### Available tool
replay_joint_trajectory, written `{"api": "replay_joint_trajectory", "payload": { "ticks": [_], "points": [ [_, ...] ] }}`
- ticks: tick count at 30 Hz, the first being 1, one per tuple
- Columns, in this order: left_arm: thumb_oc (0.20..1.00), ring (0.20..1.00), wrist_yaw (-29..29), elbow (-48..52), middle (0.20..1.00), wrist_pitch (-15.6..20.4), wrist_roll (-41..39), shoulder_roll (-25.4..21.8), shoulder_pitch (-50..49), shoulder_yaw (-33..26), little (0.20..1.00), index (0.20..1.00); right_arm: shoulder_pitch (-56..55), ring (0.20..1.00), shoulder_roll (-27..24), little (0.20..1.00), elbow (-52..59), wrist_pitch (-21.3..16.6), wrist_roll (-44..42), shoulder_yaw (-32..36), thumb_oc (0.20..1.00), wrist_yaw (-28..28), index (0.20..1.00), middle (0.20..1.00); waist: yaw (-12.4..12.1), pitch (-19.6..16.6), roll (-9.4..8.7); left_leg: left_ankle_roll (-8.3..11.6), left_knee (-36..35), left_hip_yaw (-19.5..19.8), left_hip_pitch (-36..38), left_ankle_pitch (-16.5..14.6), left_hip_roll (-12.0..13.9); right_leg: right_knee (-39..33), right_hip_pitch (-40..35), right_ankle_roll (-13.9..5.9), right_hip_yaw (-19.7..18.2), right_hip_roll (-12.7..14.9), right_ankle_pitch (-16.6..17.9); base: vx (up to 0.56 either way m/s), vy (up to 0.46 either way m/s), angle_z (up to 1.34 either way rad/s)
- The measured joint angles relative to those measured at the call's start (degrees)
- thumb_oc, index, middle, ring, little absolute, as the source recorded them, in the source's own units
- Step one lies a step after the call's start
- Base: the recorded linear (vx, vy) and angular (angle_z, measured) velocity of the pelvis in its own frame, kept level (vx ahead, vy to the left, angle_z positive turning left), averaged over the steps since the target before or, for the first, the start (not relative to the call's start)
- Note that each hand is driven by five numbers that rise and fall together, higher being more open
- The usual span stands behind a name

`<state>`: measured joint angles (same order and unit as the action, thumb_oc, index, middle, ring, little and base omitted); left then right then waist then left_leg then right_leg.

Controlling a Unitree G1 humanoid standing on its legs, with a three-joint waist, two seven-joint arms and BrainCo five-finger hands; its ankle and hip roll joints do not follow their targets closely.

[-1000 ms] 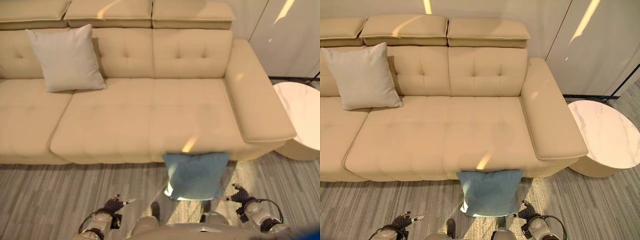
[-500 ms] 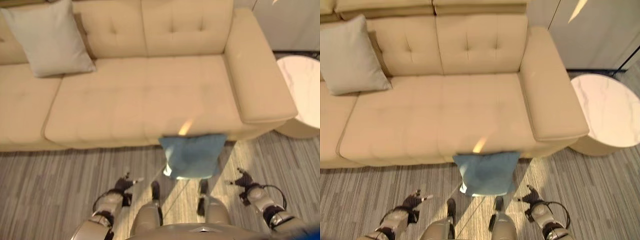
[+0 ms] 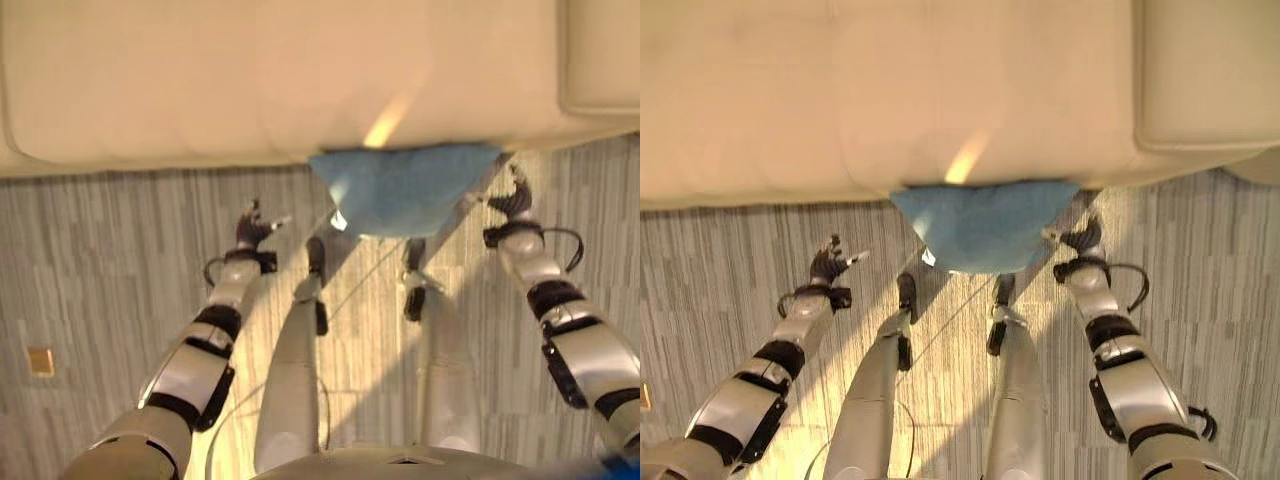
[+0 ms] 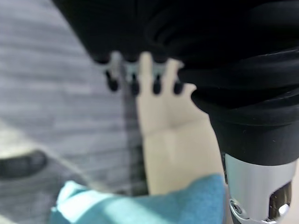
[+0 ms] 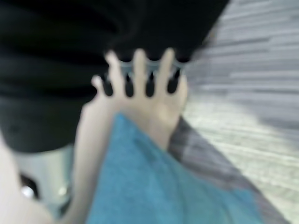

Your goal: Pick up all the scattered cushions and arrange them neatly on the sofa.

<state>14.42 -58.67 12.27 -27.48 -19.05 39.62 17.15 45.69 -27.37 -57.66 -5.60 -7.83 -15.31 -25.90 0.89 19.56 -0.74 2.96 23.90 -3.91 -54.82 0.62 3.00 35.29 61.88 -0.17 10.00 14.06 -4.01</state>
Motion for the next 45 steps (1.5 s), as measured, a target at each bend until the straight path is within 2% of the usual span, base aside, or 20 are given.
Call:
{"api": "replay_joint_trajectory", "payload": {
  "ticks": [4, 7, 9, 10, 15, 27, 32, 35, 42, 45],
  "points": [
    [1.0, 1.0, 2.1, 1.6, 1.0, 0.9, -0.6, -1.0, 5.5, 2.4, 1.0, 1.0, 3.2, 1.0, -2.0, 1.0, -1.0, -0.5, -1.5, 0.4, 1.0, -2.3, 1.0, 1.0, 0.2, -0.1, -0.1, 0.13, 5.1, 0.7, -9.9, -0.9, -0.3, 3.9, 9.1, -0.24, -0.4, 0.6, -0.9, 0.02, -0.005, 0.06],
    [1.0, 1.0, 2.2, 1.6, 1.0, 0.8, -0.6, -1.1, 5.9, 2.4, 1.0, 1.0, 3.6, 1.0, -1.8, 1.0, -0.8, -0.4, -1.9, 1.1, 1.0, -2.3, 1.0, 1.0, 0.4, 0.1, -0.35, 0.14, 5.9, 0.4, -11.4, -0.8, -0.3, 4.5, 10.8, 0.75, -0.7, 0.6, -0.2, 0.04, -0.002, -0.02],
    [1.0, 1.0, 2.6, 1.9, 1.0, 0.8, -0.7, -1.4, 6.2, 3.7, 1.0, 1.0, 3.9, 1.0, -2.3, 1.0, -0.7, -0.5, -2.2, -0.1, 1.0, -3.4, 1.0, 1.0, 1.0, -0.4, -0.47, 0.34, 6.9, 0.8, -12.3, -1.4, -0.4, 5.1, 11.9, 0.39, -1.6, 0.6, -0.5, 0.08, -0.001, -0.06],
    [1.0, 1.0, 3.5, 4.0, 1.0, 0.9, -0.7, -2.3, 6.5, 4.2, 1.0, 1.0, 5.0, 1.0, -3.2, 1.0, -0.2, -1.1, -2.4, -0.3, 1.0, -4.5, 1.0, 1.0, 1.4, -1.8, -0.34, 0.58, 8.4, 1.3, -16.1, -2.8, -0.7, 6.1, 15.6, -0.18, -2.4, 0.4, -1.1, 0.04, 0.005, -0.06],
    [1.0, 1.0, 3.5, 6.3, 1.0, 0.8, -3.3, -2.4, 11.9, 4.4, 1.0, 1.0, 8.0, 1.0, -4.2, 1.0, 0.4, -1.7, -5.1, 1.1, 1.0, -5.6, 1.0, 1.0, 2.6, -1.9, -0.48, 0.44, 13.1, 1.1, -25.4, -2.8, -0.8, 9.2, 24.9, -0.09, -3.8, 0.3, -0.6, 0.03, -0.014, -0.03],
    [1.0, 1.0, 3.5, 9.0, 1.0, 0.9, -5.7, -3.0, 14.1, 5.6, 1.0, 1.0, 9.2, 1.0, -5.2, 1.0, 0.5, -3.0, -9.4, 0.0, 1.0, -3.8, 1.0, 1.0, 2.3, -2.8, -0.32, 0.4, 16.6, 0.2, -31.8, -4.1, -0.2, 11.5, 31.6, 0.03, -5.3, 0.1, -0.7, 0.03, -0.026, -0.03],
    [1.0, 1.0, 3.5, 9.0, 1.0, 0.9, -5.7, -4.0, 15.6, 8.7, 1.0, 1.0, 11.0, 1.0, -5.2, 1.0, 0.4, -4.0, -13.6, -2.4, 1.0, -1.9, 1.0, 1.0, 1.2, -2.8, -0.32, 0.42, 17.2, 0.3, -32.4, -4.2, -0.1, 11.9, 32.2, 0.04, -5.3, 0.1, -0.7, 0.01, -0.022, 0.0],
    [1.0, 1.0, 3.5, 8.9, 1.0, 0.9, -5.7, -4.1, 16.7, 9.3, 1.0, 1.0, 12.3, 1.0, -5.2, 1.0, 0.2, -4.2, -14.6, -4.1, 1.0, -1.5, 1.0, 1.0, 1.2, -2.8, -0.32, 0.42, 17.3, 0.3, -32.4, -4.1, -0.1, 12.0, 32.1, 0.01, -5.3, 0.1, -0.7, 0.0, 0.0, 0.0],
    [1.0, 1.0, 3.5, 5.7, 1.0, 0.6, -5.7, -3.8, 22.2, 14.5, 1.0, 1.0, 16.8, 1.0, -4.5, 1.0, -3.2, -4.0, -16.6, -10.4, 1.0, -1.0, 1.0, 1.0, 1.1, -2.8, -0.28, 0.42, 17.8, 0.5, -32.4, -4.1, 0.0, 12.3, 32.0, 0.06, -5.2, 0.0, -0.7, 0.0, 0.0, 0.0],
    [1.0, 1.0, 3.7, 5.4, 1.0, 0.6, -7.8, -2.0, 24.7, 14.5, 1.0, 1.0, 18.3, 1.0, -3.3, 1.0, -3.4, -4.0, -17.9, -13.4, 1.0, -0.8, 1.0, 1.0, 0.7, -2.8, -0.24, 0.48, 18.2, 0.6, -32.4, -4.2, 0.1, 12.6, 31.9, 0.08, -5.2, -0.1, -0.7, 0.0, 0.0, 0.0]
  ]
}}
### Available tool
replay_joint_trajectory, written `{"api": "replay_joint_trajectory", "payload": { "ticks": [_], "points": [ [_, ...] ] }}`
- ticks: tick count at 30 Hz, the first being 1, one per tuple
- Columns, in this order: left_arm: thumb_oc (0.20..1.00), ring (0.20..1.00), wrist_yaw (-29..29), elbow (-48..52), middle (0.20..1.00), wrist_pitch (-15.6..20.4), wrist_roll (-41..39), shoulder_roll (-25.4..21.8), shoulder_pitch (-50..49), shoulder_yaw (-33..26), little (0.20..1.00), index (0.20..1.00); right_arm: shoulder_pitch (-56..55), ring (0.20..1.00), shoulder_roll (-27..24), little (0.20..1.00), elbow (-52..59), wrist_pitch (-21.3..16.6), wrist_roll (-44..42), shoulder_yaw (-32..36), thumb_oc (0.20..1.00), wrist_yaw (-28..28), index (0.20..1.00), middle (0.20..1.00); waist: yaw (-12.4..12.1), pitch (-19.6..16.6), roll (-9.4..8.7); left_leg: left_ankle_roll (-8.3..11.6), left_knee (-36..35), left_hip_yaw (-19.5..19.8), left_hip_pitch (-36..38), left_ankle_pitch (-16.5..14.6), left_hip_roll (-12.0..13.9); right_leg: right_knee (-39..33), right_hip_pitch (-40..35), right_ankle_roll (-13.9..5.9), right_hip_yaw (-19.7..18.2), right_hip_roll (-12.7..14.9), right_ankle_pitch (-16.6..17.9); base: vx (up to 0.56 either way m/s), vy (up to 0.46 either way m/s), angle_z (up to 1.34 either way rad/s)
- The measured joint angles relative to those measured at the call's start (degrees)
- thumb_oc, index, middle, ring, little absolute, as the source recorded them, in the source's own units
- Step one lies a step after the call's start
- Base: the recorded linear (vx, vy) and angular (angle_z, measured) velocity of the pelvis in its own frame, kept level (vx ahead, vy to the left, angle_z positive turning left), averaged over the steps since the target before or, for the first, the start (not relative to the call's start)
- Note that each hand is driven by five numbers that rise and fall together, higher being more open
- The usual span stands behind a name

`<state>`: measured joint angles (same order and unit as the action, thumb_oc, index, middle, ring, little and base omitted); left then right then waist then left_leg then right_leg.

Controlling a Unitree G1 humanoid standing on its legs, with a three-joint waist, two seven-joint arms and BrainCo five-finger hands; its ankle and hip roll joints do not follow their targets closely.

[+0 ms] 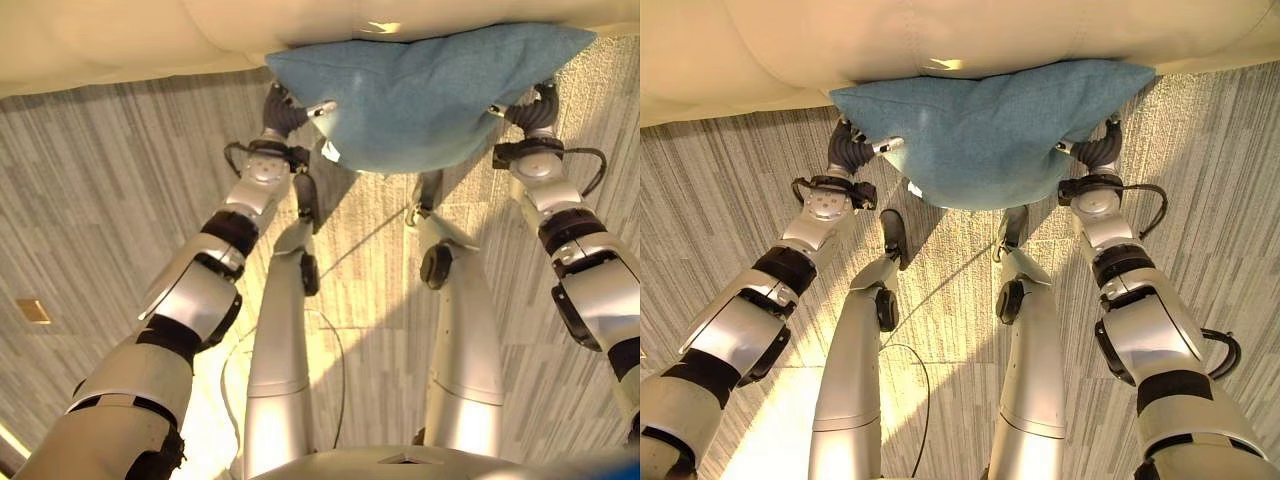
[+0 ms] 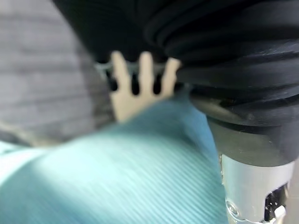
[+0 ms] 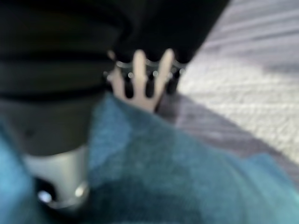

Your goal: Pick up all the scattered cushions and arrange them neatly on the sofa.

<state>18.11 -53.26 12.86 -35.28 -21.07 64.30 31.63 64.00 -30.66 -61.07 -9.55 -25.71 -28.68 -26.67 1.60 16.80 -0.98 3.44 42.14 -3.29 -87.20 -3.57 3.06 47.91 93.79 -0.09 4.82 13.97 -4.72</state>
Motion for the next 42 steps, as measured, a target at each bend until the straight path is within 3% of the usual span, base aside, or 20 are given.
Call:
{"api": "replay_joint_trajectory", "payload": {
  "ticks": [8, 9, 10, 11, 12, 25, 32, 34, 36, 37, 38, 42],
  "points": [
    [1.0, 1.0, 1.3, -0.4, 1.0, 0.1, -2.4, 2.5, 0.7, 0.3, 1.0, 1.0, 1.1, 1.0, 3.4, 1.0, -0.1, -0.1, -4.1, -0.3, 1.0, -0.1, 1.0, 1.0, -0.4, 0.0, 0.1, 0.15, -0.1, 0.5, 0.0, 0.0, 0.2, -0.3, 0.0, 0.1, 0.3, -0.4, 0.1, 0.0, -0.002, -0.01],
    [1.0, 1.0, 1.6, -1.0, 1.0, 0.1, -2.4, 2.5, 1.0, 0.3, 1.0, 1.0, 1.3, 0.784, 3.8, 0.784, -0.1, -0.1, -4.5, -0.3, 0.784, -0.2, 0.784, 0.784, -0.5, 0.0, 0.1, 0.22, -0.1, 0.5, 0.0, 0.0, 0.4, -0.6, -0.1, 0.15, 0.3, -0.6, 0.2, 0.0, -0.023, -0.08],
    [1.0, 1.0, 1.9, -1.7, 1.0, 0.0, -2.4, 2.5, 1.3, 0.3, 1.0, 1.0, 1.4, 0.517, 4.1, 0.517, 0.0, -0.2, -4.5, -0.4, 0.517, -0.2, 0.517, 0.517, -0.7, 0.0, 0.09, 0.29, -0.1, 0.4, 0.0, -0.1, 0.7, -0.9, -0.2, 0.15, 0.3, -0.9, 0.4, 0.0, -0.022, -0.11],
    [0.391, 0.391, 2.0, -2.1, 0.391, 0.0, -2.4, 2.5, 1.4, 0.4, 0.391, 0.391, 1.5, 0.2, 4.4, 0.2, 0.2, -0.3, -4.6, -0.7, 0.2, -0.2, 0.2, 0.2, -0.7, 0.0, 0.1, 0.38, 0.0, 0.5, 0.0, -0.1, 0.8, -1.0, -0.2, 0.18, 0.3, -1.1, 0.5, 0.0, -0.024, -0.1],
    [0.2, 0.2, 2.1, -2.2, 0.2, 0.0, -2.3, 2.2, 1.5, 0.4, 0.2, 0.2, 1.5, 0.2, 4.4, 0.2, 0.7, -0.3, -4.7, -0.9, 0.2, -0.2, 0.2, 0.2, -0.7, 0.0, 0.1, 0.43, 0.0, 0.5, 0.0, -0.1, 1.0, -1.0, -0.2, 0.21, 0.4, -1.2, 0.5, 0.0, -0.022, -0.07],
    [0.2, 0.2, 0.5, -5.3, 0.2, -2.6, -1.0, -2.0, 3.6, 3.3, 0.2, 0.2, 1.6, 0.2, 2.4, 0.2, 5.9, 0.1, -5.4, -3.7, 0.2, -0.4, 0.2, 0.2, -0.3, 0.1, 0.24, 1.1, 1.0, 0.7, 0.1, -0.4, 2.3, -0.5, 0.0, 0.76, 0.6, -2.5, 0.8, 0.0, -0.015, -0.03],
    [0.2, 0.2, 0.6, 2.2, 0.2, -2.6, -1.1, -4.2, 0.3, 1.7, 0.2, 0.2, 1.3, 0.2, 0.6, 0.2, 8.6, 1.1, -3.1, -3.3, 0.2, 0.1, 0.2, 0.2, -0.2, 0.1, 0.29, 1.55, -0.4, 0.5, 0.4, 0.0, 2.1, -1.0, 0.2, 0.83, 0.4, -2.4, 0.8, -0.03, 0.003, 0.02],
    [0.2, 0.2, 0.7, 6.1, 0.2, -2.7, -1.1, -4.3, -1.2, -0.4, 0.2, 0.2, 0.7, 0.2, 0.2, 0.2, 11.0, 1.5, -2.8, -1.2, 0.2, 0.1, 0.2, 0.2, 0.2, 0.1, 0.29, 1.62, -3.7, -0.2, 1.4, 1.5, 1.5, -2.0, 0.4, 0.91, 0.2, -1.9, 1.0, -0.12, 0.01, 0.16],
    [0.2, 0.2, 0.8, 9.4, 0.2, -2.7, -1.1, -4.3, -2.8, -2.0, 0.2, 0.2, -0.4, 0.2, 0.2, 0.2, 13.0, 1.7, -2.1, 1.2, 0.2, 0.1, 0.2, 0.2, 0.2, 0.2, 0.38, 1.8, -7.2, -0.5, 3.0, 3.1, 1.0, -3.3, -0.2, 1.06, -0.1, -1.7, 1.3, -0.1, 0.012, 0.14],
    [0.2, 0.2, 0.9, 10.7, 0.2, -2.7, -1.0, -4.2, -3.4, -3.1, 0.2, 0.2, -1.8, 0.2, 0.3, 0.2, 15.2, 2.1, -1.6, 2.6, 0.2, 0.1, 0.2, 0.2, 0.0, 3.6, 1.06, 2.13, -10.0, -0.1, 7.8, 4.1, 0.9, -4.5, -4.8, 1.54, 0.8, -1.6, 2.0, -0.06, 0.017, 0.06],
    [0.2, 0.2, 1.0, 11.0, 0.2, -2.7, -1.0, -4.2, -4.4, -3.6, 0.2, 0.2, -2.6, 0.2, 0.7, 0.2, 15.6, 2.2, -1.2, 2.7, 0.2, 0.2, 0.2, 0.2, 0.0, 4.5, 1.09, 2.31, -11.1, 0.3, 9.9, 4.2, 0.9, -5.2, -6.9, 1.54, 1.1, -1.8, 1.9, -0.08, 0.016, 0.05],
    [0.2, 0.2, 1.1, 18.8, 0.2, -2.3, 0.3, -2.0, -13.3, -8.3, 0.2, 0.2, -10.7, 0.2, 1.4, 0.2, 21.1, 2.6, 2.3, 5.2, 0.2, 1.4, 0.2, 0.2, -0.6, 5.3, 1.93, 3.28, -18.5, 2.5, 21.2, 6.5, 0.8, -9.3, -18.3, 1.14, 4.1, -1.7, 1.2, -0.02, 0.006, 0.09]
  ]
}}
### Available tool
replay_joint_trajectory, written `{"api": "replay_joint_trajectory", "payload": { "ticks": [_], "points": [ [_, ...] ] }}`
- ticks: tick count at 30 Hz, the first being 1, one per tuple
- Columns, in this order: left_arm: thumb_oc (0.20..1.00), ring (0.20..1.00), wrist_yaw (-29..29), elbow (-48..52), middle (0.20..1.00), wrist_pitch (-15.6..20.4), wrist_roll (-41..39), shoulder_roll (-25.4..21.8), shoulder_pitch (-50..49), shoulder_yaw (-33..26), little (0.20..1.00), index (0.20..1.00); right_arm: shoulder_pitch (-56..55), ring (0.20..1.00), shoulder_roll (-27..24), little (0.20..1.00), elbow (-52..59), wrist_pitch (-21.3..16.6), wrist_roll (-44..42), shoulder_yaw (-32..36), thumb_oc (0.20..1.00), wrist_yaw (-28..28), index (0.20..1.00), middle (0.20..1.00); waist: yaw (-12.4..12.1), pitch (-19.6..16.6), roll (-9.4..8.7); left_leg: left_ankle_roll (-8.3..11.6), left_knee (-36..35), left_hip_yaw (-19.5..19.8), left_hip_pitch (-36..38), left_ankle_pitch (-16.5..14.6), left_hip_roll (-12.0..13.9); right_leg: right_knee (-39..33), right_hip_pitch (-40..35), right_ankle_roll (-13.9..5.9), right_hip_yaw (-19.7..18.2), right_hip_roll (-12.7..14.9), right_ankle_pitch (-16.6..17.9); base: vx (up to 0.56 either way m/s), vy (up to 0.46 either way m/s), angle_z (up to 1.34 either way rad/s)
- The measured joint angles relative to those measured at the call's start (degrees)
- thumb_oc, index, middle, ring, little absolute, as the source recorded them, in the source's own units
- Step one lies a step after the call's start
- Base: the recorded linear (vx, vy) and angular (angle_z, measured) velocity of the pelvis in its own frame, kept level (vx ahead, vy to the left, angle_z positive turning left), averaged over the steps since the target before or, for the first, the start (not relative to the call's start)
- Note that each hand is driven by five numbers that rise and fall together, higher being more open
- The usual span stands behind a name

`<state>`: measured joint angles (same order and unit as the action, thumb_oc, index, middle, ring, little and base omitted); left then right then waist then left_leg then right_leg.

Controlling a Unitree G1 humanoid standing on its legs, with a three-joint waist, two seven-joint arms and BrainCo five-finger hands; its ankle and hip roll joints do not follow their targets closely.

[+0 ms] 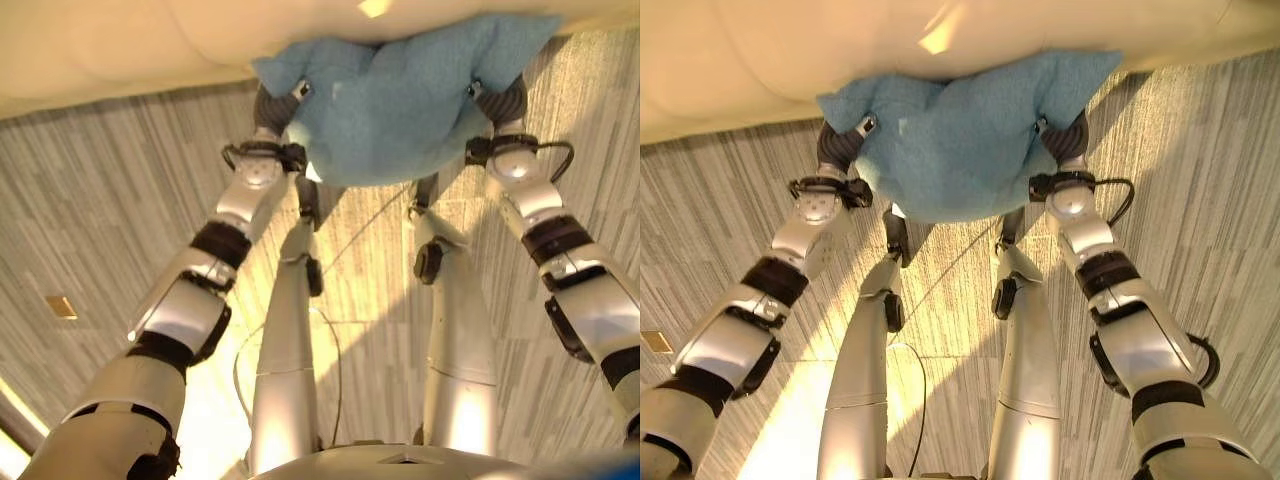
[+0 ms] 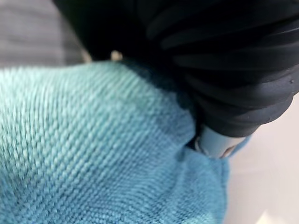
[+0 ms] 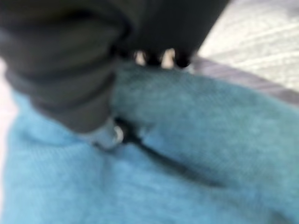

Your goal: Pick up all the scattered cushions and arrange them neatly on the sofa.

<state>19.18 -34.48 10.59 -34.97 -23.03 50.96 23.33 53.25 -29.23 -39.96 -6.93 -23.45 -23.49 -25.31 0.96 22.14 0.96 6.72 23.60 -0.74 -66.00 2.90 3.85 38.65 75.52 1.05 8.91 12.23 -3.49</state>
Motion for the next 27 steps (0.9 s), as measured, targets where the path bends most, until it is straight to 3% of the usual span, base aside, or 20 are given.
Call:
{"api": "replay_joint_trajectory", "payload": {
  "ticks": [7, 11, 13, 18, 21, 27],
  "points": [
    [0.2, 0.2, -0.3, 7.8, 0.2, 2.5, 2.6, 0.5, -9.0, -4.6, 0.2, 0.2, -7.3, 0.2, 2.1, 0.2, 8.4, -0.1, 5.1, 4.3, 0.2, 1.7, 0.2, 0.2, -0.4, 0.0, -0.01, -0.1, -5.6, 1.3, 12.5, 1.2, -0.3, -3.0, -12.6, -0.62, 2.0, 0.2, -1.2, 0.0, -0.001, 0.08],
    [0.2, 0.2, -0.9, 12.1, 0.2, 2.7, 3.1, 3.2, -18.5, -7.4, 0.2, 0.2, -17.5, 0.2, 5.8, 0.2, 14.7, -0.4, 5.8, 7.4, 0.2, 3.5, 0.2, 0.2, -0.6, 1.0, -0.09, -0.05, -11.7, 2.9, 26.2, 2.7, -0.2, -6.7, -26.6, 0.21, 4.7, 0.1, -1.0, 0.02, 0.029, 0.15],
    [0.2, 0.2, -1.5, 14.7, 0.2, 4.0, 3.1, 3.8, -24.0, -8.0, 0.2, 0.2, -22.4, 0.2, 6.7, 0.2, 17.8, -1.7, 5.8, 8.0, 0.2, 5.0, 0.2, 0.2, -0.9, -1.5, -0.44, -0.1, -13.8, 3.0, 31.3, 1.9, -0.2, -8.5, -31.9, -1.66, 4.9, 0.0, -2.6, 0.08, -0.003, 0.12],
    [0.2, 0.2, -3.9, 18.8, 0.2, 4.9, 3.3, 5.6, -33.1, -10.1, 0.2, 0.2, -28.8, 0.2, 8.1, 0.2, 21.8, -2.9, 7.6, 9.6, 0.2, 7.4, 0.2, 0.2, -1.5, -3.8, 0.24, -0.38, -18.0, 4.0, 41.4, 2.4, 0.0, -12.7, -43.2, -2.56, 7.5, -0.3, -2.9, 0.13, 0.011, 0.13],
    [0.2, 0.2, -5.2, 18.9, 0.2, 4.9, 4.2, 6.5, -38.9, -10.1, 0.2, 0.2, -33.0, 0.2, 8.8, 0.2, 22.3, -2.9, 8.8, 9.2, 0.2, 9.1, 0.2, 0.2, -2.1, -8.3, 0.77, -0.86, -20.3, 4.2, 45.3, 2.3, 0.0, -15.2, -47.5, -3.35, 8.4, -0.5, -3.2, 0.15, 0.044, 0.09],
    [0.2, 0.2, -7.7, 19.0, 0.2, 3.7, 7.1, 6.0, -45.5, -10.6, 0.2, 0.2, -38.1, 0.2, 8.6, 0.2, 22.3, -2.0, 10.3, 8.7, 0.2, 13.6, 0.2, 0.2, -2.6, -12.4, 1.73, -1.8, -25.1, 2.3, 55.4, 2.2, 0.6, -22.5, -58.0, -4.77, 8.1, -1.6, -1.0, 0.15, 0.095, -0.11]
  ]
}}
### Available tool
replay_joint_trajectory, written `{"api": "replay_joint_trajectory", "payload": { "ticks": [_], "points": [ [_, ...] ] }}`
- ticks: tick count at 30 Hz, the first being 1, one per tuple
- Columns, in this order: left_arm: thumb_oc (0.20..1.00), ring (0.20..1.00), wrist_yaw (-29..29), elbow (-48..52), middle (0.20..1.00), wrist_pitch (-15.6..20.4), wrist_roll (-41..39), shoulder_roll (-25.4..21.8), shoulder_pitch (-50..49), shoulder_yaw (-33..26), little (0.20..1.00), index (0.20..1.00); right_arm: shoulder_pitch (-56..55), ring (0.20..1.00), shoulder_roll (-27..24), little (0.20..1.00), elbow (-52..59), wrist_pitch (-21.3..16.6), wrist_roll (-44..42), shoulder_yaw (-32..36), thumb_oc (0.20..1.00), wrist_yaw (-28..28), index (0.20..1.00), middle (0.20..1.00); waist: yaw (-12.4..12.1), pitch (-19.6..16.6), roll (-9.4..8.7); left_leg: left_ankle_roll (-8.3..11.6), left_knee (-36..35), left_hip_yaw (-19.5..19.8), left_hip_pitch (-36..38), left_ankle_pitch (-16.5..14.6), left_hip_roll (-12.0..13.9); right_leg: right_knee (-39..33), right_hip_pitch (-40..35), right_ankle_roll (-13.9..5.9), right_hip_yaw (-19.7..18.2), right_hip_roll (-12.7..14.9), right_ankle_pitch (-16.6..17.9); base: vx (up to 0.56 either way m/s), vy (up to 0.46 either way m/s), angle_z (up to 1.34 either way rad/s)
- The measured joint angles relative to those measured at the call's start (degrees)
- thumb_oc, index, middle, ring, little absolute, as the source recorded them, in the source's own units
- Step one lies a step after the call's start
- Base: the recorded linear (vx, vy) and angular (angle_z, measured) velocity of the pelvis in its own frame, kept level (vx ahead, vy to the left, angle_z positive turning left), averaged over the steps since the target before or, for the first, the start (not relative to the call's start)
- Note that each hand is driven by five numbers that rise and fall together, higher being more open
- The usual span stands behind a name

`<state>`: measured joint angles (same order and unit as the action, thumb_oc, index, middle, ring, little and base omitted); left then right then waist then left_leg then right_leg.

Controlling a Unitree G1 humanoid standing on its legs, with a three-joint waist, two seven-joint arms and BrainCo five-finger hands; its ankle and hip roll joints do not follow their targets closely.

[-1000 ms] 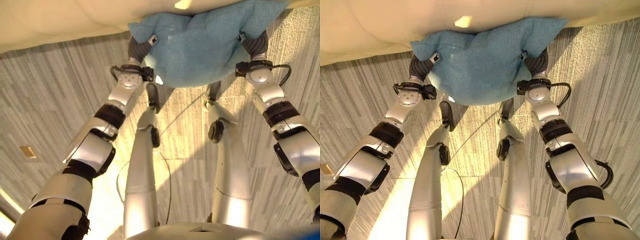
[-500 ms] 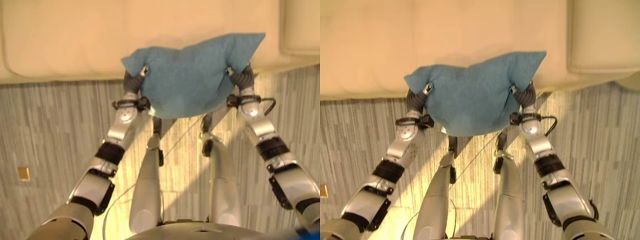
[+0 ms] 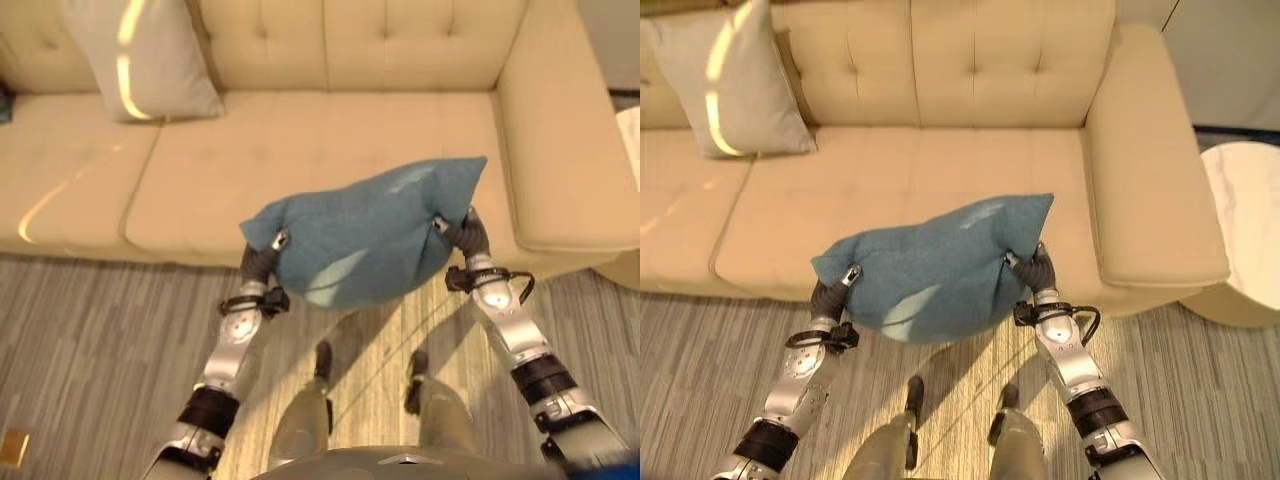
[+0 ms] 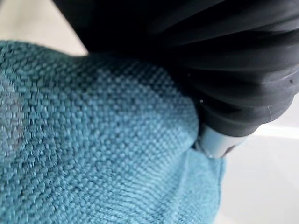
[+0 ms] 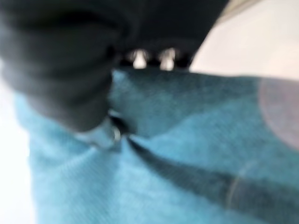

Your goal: Pick up all the scattered cushions and arrange them neatly on the sofa.

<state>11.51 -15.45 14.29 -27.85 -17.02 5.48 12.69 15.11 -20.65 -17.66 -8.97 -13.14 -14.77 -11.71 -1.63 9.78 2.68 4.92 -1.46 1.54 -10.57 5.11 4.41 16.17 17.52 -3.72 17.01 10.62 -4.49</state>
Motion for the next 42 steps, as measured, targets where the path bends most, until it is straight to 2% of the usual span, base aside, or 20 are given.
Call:
{"api": "replay_joint_trajectory", "payload": {
  "ticks": [3, 6, 7, 10, 11, 15, 18, 21, 27, 29, 31, 33, 34, 35, 36, 37, 38, 39, 41, 42],
  "points": [
    [0.2, 0.2, -0.8, 0.0, 0.2, -0.7, 0.6, -0.2, -1.5, 0.1, 0.2, 0.2, -2.0, 0.2, -0.1, 0.2, 0.0, 0.1, 0.0, 0.0, 0.2, 1.0, 0.2, 0.2, 0.3, -2.4, 0.17, -0.84, -0.6, -1.2, 2.9, -0.8, -0.2, -4.2, -3.8, -1.14, -0.6, -0.5, 1.1, 0.14, 0.138, -0.2],
    [0.2, 0.2, -1.5, 0.0, 0.2, -1.4, 2.3, -0.3, -2.7, -0.3, 0.2, 0.2, -2.9, 0.2, -0.1, 0.2, 0.0, 0.7, 0.6, 0.0, 0.2, 1.8, 0.2, 0.2, 0.5, -2.9, -0.07, -1.31, -0.6, -2.6, 5.9, -1.4, -0.6, -6.8, -7.1, -2.09, -2.0, -0.6, 2.1, 0.08, 0.151, -0.25],
    [0.2, 0.2, -1.7, 0.0, 0.2, -1.6, 2.6, -0.3, -3.0, -0.3, 0.2, 0.2, -3.2, 0.2, -0.1, 0.2, 0.0, 0.7, 0.9, 0.1, 0.2, 2.0, 0.2, 0.2, 0.4, -3.5, 0.17, -1.72, -0.5, -2.8, 6.6, -2.2, -1.0, -7.7, -7.8, -1.88, -2.3, -0.6, 2.7, 0.04, 0.164, -0.26],
    [0.2, 0.2, -1.9, 0.0, 0.2, -1.6, 2.7, -0.3, -3.2, -0.3, 0.2, 0.2, -3.8, 0.2, -0.2, 0.2, 0.0, 0.7, 1.1, 0.2, 0.2, 2.5, 0.2, 0.2, 0.1, -3.8, 0.07, -2.44, -0.3, -4.1, 7.7, -2.9, -1.2, -8.0, -8.4, -2.05, -3.8, -0.4, 3.3, 0.01, 0.183, -0.27],
    [0.2, 0.2, -2.0, 0.0, 0.2, -1.7, 2.6, -0.5, -3.2, -0.3, 0.2, 0.2, -4.1, 0.2, -0.1, 0.2, 0.0, 1.0, 1.2, 0.2, 0.2, 2.5, 0.2, 0.2, 0.7, -4.3, -0.22, -2.66, -0.1, -4.5, 7.7, -3.1, -2.2, -8.7, -8.3, -2.44, -4.7, -0.2, 4.4, -0.01, 0.096, -0.18],
    [0.2, 0.2, -2.5, -0.1, 0.2, -2.0, 2.6, -1.8, -3.1, -0.3, 0.2, 0.2, -4.3, 0.2, -0.1, 0.2, 0.0, 1.5, 2.1, -0.1, 0.2, 2.7, 0.2, 0.2, 0.9, -4.5, -0.72, -3.52, 1.0, -6.3, 7.7, -4.0, -3.0, -8.2, -7.6, -2.72, -6.6, 0.5, 5.2, 0.04, 0.068, -0.27],
    [0.2, 0.2, -2.4, -0.1, 0.2, -2.3, 2.6, -2.3, -3.2, -0.6, 0.2, 0.2, -4.3, 0.2, 0.2, 0.2, 0.0, 1.9, 2.2, -1.1, 0.2, 2.7, 0.2, 0.2, 0.8, -5.0, -1.82, -3.08, 0.5, -8.5, 7.9, -4.7, -2.7, -8.1, -5.8, -2.99, -8.0, 0.4, 5.2, 0.13, 0.003, -0.35],
    [0.2, 0.2, -2.3, -0.4, 0.2, -2.4, 2.6, -2.2, -2.9, -0.9, 0.2, 0.2, -4.2, 0.2, -0.3, 0.2, 0.0, 2.4, 2.2, -1.7, 0.2, 2.6, 0.2, 0.2, 1.4, -5.7, -3.16, -3.09, -1.1, -9.0, 8.3, -3.6, -2.2, -6.9, -4.2, -3.4, -8.5, -0.3, 5.2, 0.15, -0.06, -0.14],
    [0.2, 0.2, -2.2, -2.7, 0.2, -2.7, 2.6, -0.3, -0.9, 2.2, 0.2, 0.2, -4.5, 0.2, -1.4, 0.2, -0.2, 2.8, 2.2, 0.7, 0.2, 1.4, 0.2, 0.2, 2.4, -5.7, -3.12, -2.08, 1.3, -3.7, 5.5, -2.7, -0.5, -9.2, -6.8, -3.22, -7.8, -2.6, 4.5, 0.13, -0.136, 0.31],
    [0.2, 0.2, -2.2, -4.3, 0.2, -2.7, 2.4, 1.0, 1.1, 3.5, 0.2, 0.2, -4.6, 0.2, -2.3, 0.2, -0.5, 2.9, 2.1, 1.6, 0.2, 0.7, 0.2, 0.2, 3.5, -5.4, -3.09, 0.16, 6.9, -0.7, 1.2, -1.6, -0.6, -9.5, -7.7, -2.52, -6.2, -2.9, 3.2, 0.08, -0.134, 0.91],
    [0.2, 0.2, -2.3, -5.3, 0.2, -2.8, 2.2, 0.8, 2.4, 4.3, 0.2, 0.2, -4.2, 0.2, -2.4, 0.2, -1.4, 2.9, 2.1, 1.9, 0.2, 0.2, 0.2, 0.2, 4.1, -4.8, -3.86, 2.33, 12.7, -0.8, -3.0, 0.8, -1.5, -9.4, -8.2, -0.88, -6.9, -3.0, 2.2, 0.09, -0.073, 0.72],
    [0.2, 0.2, -2.3, -5.6, 0.2, -2.7, 2.2, 0.7, 2.6, 4.2, 0.2, 0.2, -4.1, 0.2, -2.3, 0.2, -1.5, 2.9, 2.1, 1.9, 0.2, 0.2, 0.2, 0.2, 3.3, -4.0, -3.87, 2.32, 13.6, -1.2, -3.3, 3.8, -1.3, -9.0, -9.0, 0.82, -6.6, -3.2, 1.1, 0.16, -0.033, 0.46],
    [0.2, 0.2, -2.3, -5.5, 0.2, -2.7, 2.2, 0.7, 2.6, 4.2, 0.2, 0.2, -4.1, 0.2, -2.3, 0.2, -1.5, 2.9, 2.1, 1.9, 0.2, 0.3, 0.2, 0.2, 3.3, -3.9, -3.97, 1.89, 13.9, -2.1, -4.5, 5.4, -1.4, -9.5, -9.1, 1.26, -5.4, -3.0, 0.9, 0.25, 0.026, 0.4],
    [0.2, 0.2, -2.4, -5.5, 0.2, -2.7, 2.2, 0.7, 2.5, 4.2, 0.2, 0.2, -4.2, 0.2, -2.3, 0.2, -1.6, 2.9, 2.1, 1.9, 0.2, 0.2, 0.2, 0.2, 2.9, -3.7, -4.3, 0.85, 12.4, -3.7, -4.4, 2.8, -2.0, -10.2, -9.2, 1.64, -5.2, -3.0, 0.7, 0.26, 0.075, 0.3],
    [0.2, 0.2, -2.5, -5.5, 0.2, -2.8, 2.2, 0.7, 2.5, 4.4, 0.2, 0.2, -4.3, 0.2, -2.3, 0.2, -1.6, 2.9, 2.1, 2.0, 0.2, 0.2, 0.2, 0.2, 2.8, -3.7, -4.25, 0.44, 10.7, -4.2, -4.0, 1.9, -2.9, -10.7, -9.2, 1.64, -5.2, -2.9, 0.7, 0.25, 0.133, 0.15],
    [0.2, 0.2, -2.5, -5.5, 0.2, -2.8, 2.2, 0.8, 2.5, 4.5, 0.2, 0.2, -4.3, 0.2, -2.4, 0.2, -1.5, 2.9, 2.1, 2.5, 0.2, 0.2, 0.2, 0.2, 3.0, -3.9, -3.86, 0.01, 7.8, -4.4, -3.2, 1.5, -4.7, -11.4, -9.0, 1.84, -5.2, -3.3, 1.5, 0.19, 0.108, 0.13],
    [0.2, 0.2, -2.6, -5.5, 0.2, -2.8, 2.2, 1.0, 2.5, 4.7, 0.2, 0.2, -4.3, 0.2, -2.5, 0.2, -1.5, 2.9, 2.1, 2.6, 0.2, 0.2, 0.2, 0.2, 3.0, -3.8, -3.31, 0.0, 6.5, -4.2, -2.1, 1.6, -4.9, -11.6, -9.0, 2.25, -5.3, -3.8, 2.2, 0.21, 0.142, 0.04],
    [0.2, 0.2, -2.7, -5.5, 0.2, -2.8, 2.2, 1.1, 2.5, 5.2, 0.2, 0.2, -4.4, 0.2, -2.6, 0.2, -1.7, 3.0, 2.1, 2.9, 0.2, 0.2, 0.2, 0.2, 3.0, -4.2, -1.69, -0.49, 5.9, -4.0, -1.4, 0.8, -5.1, -12.0, -8.9, 2.67, -5.4, -5.4, 2.7, 0.17, 0.125, -0.1],
    [0.2, 0.2, -2.7, -5.5, 0.2, -2.9, 2.2, 1.0, 2.4, 5.2, 0.2, 0.2, -4.4, 0.2, -2.6, 0.2, -1.6, 3.0, 2.1, 2.8, 0.2, 0.2, 0.2, 0.2, 2.7, -4.1, -0.93, -2.88, 3.0, -4.0, 0.5, -0.5, -4.1, -12.2, -8.8, 2.42, -5.4, -7.0, 2.9, 0.23, 0.189, -0.23],
    [0.2, 0.2, -2.8, -5.5, 0.2, -2.9, 2.2, 0.4, 2.5, 5.2, 0.2, 0.2, -4.8, 0.2, -1.9, 0.2, -1.6, 3.0, 2.2, 3.0, 0.2, 0.3, 0.2, 0.2, 2.3, -3.8, -1.47, -5.73, 0.7, -4.4, 1.5, -0.6, -3.7, -11.5, -8.2, 1.55, -6.0, -7.3, 3.0, 0.2, 0.207, -0.23]
  ]
}}
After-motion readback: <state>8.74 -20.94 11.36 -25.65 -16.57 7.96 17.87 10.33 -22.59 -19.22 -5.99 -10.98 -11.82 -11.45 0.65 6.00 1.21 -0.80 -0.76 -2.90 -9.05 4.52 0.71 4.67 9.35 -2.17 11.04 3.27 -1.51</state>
